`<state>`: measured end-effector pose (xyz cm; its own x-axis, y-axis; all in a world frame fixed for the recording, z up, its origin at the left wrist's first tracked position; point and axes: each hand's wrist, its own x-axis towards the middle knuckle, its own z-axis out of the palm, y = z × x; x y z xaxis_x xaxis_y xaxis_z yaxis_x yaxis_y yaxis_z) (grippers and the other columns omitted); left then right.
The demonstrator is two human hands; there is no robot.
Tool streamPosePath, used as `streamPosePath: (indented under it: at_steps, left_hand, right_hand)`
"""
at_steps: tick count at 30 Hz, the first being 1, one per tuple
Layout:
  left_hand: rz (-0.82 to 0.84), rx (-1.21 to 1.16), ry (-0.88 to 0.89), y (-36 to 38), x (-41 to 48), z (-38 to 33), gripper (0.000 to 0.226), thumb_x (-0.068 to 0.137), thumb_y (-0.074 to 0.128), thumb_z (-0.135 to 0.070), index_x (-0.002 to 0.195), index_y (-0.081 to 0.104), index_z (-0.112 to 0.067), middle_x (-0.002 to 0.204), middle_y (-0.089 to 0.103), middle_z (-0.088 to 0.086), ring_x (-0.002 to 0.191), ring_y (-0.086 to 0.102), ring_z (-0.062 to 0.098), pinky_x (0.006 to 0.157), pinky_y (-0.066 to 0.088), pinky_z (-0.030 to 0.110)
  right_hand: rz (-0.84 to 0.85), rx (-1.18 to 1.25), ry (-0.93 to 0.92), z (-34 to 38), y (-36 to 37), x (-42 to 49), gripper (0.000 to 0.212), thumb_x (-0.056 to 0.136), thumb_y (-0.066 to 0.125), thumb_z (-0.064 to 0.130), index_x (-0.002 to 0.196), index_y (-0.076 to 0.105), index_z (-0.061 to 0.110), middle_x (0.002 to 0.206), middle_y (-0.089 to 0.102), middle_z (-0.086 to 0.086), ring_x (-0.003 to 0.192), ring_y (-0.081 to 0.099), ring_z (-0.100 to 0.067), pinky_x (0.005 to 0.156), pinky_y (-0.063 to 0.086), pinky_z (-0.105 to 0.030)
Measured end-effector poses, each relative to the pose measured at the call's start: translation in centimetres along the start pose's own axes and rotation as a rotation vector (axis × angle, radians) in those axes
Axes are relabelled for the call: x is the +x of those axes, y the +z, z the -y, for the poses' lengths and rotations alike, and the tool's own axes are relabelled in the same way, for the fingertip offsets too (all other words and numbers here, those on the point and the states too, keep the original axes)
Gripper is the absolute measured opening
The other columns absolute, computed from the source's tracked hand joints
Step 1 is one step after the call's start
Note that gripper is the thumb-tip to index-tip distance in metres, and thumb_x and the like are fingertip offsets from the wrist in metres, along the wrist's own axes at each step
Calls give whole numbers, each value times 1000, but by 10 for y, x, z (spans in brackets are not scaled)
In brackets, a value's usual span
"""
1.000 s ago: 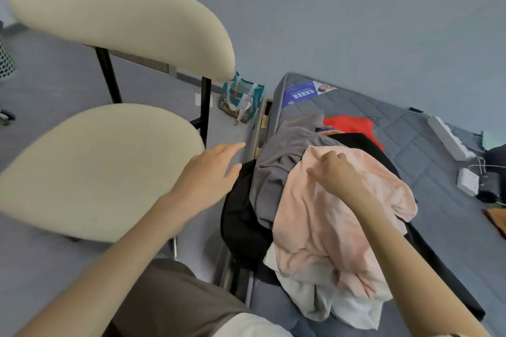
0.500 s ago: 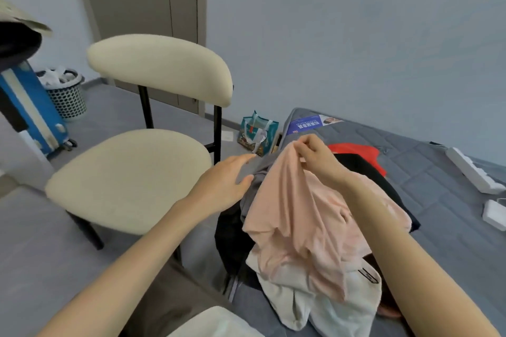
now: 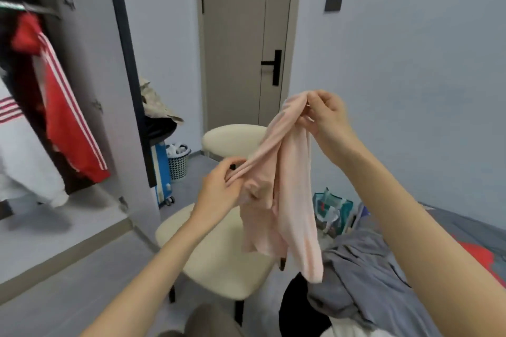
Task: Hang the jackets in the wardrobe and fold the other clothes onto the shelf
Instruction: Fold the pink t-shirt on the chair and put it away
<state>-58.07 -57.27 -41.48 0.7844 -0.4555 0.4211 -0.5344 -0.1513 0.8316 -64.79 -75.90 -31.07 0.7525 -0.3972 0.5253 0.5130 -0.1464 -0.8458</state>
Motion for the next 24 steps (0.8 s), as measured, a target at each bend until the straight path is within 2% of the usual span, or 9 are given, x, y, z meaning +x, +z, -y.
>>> streamPosePath:
  at_steps: [3, 6, 9, 11, 14, 17, 19, 21, 24]
  left_hand:
    - [-36, -6, -24, -51, 8, -11, 35, 89, 55, -6, 112, 60, -31, 82, 63, -2, 60, 53, 3, 54, 37, 9]
    - [-81, -9, -78, -83, 12, -22, 33, 91, 59, -16, 109, 57, -43, 75, 60, 14, 64, 51, 19, 60, 41, 27]
    - [-163, -21, -123, -99, 11, -27, 30, 92, 58, -13, 115, 57, -33, 99, 70, 16, 82, 61, 25, 79, 51, 38]
    - [-209, -86, -174, -109, 11, -26, 26, 93, 57, -7, 114, 61, -23, 104, 67, 14, 81, 58, 21, 72, 48, 32]
    - [-256, -163, -248, -123, 12, -24, 21, 92, 59, -5, 110, 68, -12, 87, 61, 15, 72, 52, 17, 56, 39, 20]
    - [-259, -305, -260, -128, 11, -28, 22, 92, 60, -4, 113, 68, -4, 75, 60, 7, 55, 52, 6, 49, 41, 12]
    - [-258, -449, -277, -132, 13, -32, 25, 93, 58, -2, 116, 66, -4, 66, 58, -1, 50, 49, 3, 46, 41, 10]
    - [-260, -599, -296, -136, 15, -36, 26, 94, 56, -1, 118, 64, -5, 53, 54, -9, 41, 44, 1, 42, 39, 10]
    - [-277, -744, -292, -143, 16, -40, 26, 93, 57, -1, 117, 64, -4, 68, 68, -4, 49, 58, -1, 50, 48, 10]
  right_hand:
    - [0, -7, 105, -20, 17, 11, 38, 99, 41, 3, 75, 70, 2, 77, 73, -4, 80, 70, -13, 70, 55, -20]
    - [131, 26, 280, -47, 38, 6, 4, 94, 58, 5, 91, 59, 3, 113, 64, -14, 103, 66, -21, 88, 56, -31]
    - [351, -72, 317, -59, 59, -20, 29, 89, 68, 16, 103, 42, 17, 129, 57, -8, 113, 61, -17, 89, 56, -39]
    - [526, -96, 284, -60, 71, -45, 43, 82, 73, 38, 103, 38, 24, 126, 59, -2, 110, 61, -11, 90, 55, -40]
    - [724, -263, 162, -60, 90, -79, 68, 63, 80, 61, 110, 35, 42, 124, 50, 23, 112, 56, 0, 92, 52, -29]
    - [671, -445, -55, -78, 112, -95, 84, 67, 81, 51, 124, 18, 52, 124, 37, 29, 116, 48, 5, 89, 47, -14]
    - [550, -451, -144, -91, 126, -97, 86, 76, 76, 36, 126, 9, 55, 124, 33, 25, 120, 42, 5, 88, 46, -12]
    - [464, -451, -181, -99, 137, -94, 89, 77, 73, 35, 127, 3, 57, 128, 29, 21, 125, 35, 5, 89, 45, -12]
    - [444, -556, -207, -105, 142, -82, 88, 73, 70, 47, 138, 11, 39, 130, 25, 22, 125, 30, -2, 90, 36, -9]
